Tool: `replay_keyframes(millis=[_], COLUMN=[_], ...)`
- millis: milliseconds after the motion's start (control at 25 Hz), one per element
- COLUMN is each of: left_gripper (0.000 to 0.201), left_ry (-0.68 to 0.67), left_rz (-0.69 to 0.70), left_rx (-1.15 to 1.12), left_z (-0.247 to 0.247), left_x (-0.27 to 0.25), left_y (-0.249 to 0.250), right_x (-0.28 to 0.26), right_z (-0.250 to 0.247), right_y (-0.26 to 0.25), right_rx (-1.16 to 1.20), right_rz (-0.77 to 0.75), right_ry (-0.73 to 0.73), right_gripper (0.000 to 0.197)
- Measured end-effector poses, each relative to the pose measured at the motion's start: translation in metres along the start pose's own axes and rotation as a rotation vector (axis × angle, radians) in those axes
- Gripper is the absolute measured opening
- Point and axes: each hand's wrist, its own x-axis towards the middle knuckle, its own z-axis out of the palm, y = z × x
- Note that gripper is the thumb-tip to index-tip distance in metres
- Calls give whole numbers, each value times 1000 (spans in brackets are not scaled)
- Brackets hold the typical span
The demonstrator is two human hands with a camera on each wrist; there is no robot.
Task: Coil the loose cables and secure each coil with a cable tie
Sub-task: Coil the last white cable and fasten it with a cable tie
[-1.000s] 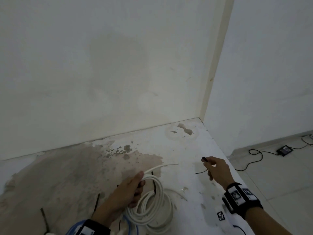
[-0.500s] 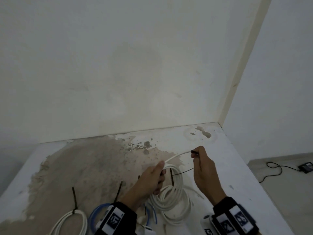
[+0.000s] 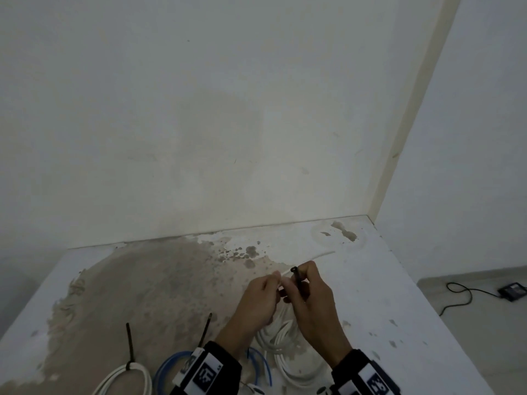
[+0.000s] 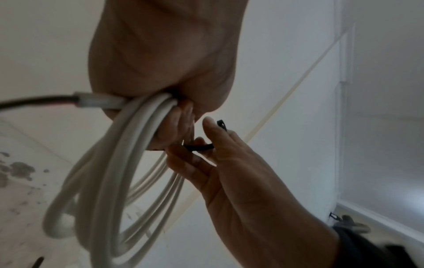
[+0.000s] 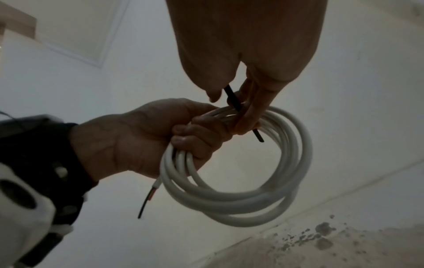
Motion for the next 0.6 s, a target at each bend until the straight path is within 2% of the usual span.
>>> replay_keyframes(millis=[160, 280, 360, 440, 600], left_gripper=[35, 37, 34, 30, 35], left_ry=[-18, 4, 15, 7, -105], left_rz=[-37, 31, 64, 48, -111], left_rx=[-64, 9, -9, -66, -291], left_z=[-8, -10, -12, -16, -24], left_x=[-1, 1, 0, -3, -12], left_y=[3, 2, 0, 1, 7], right_x=[-6, -7, -4, -2, -6], right_z=[-2, -8, -13, -18, -17], right_y=[-3, -8, -12, -14, -12], right_rx=[-150, -319, -294, -250, -149], right_rz=[-109, -183, -207, -226, -282], right_ry=[-54, -59, -78, -80, -20], right_gripper=[8, 16, 8, 9, 8])
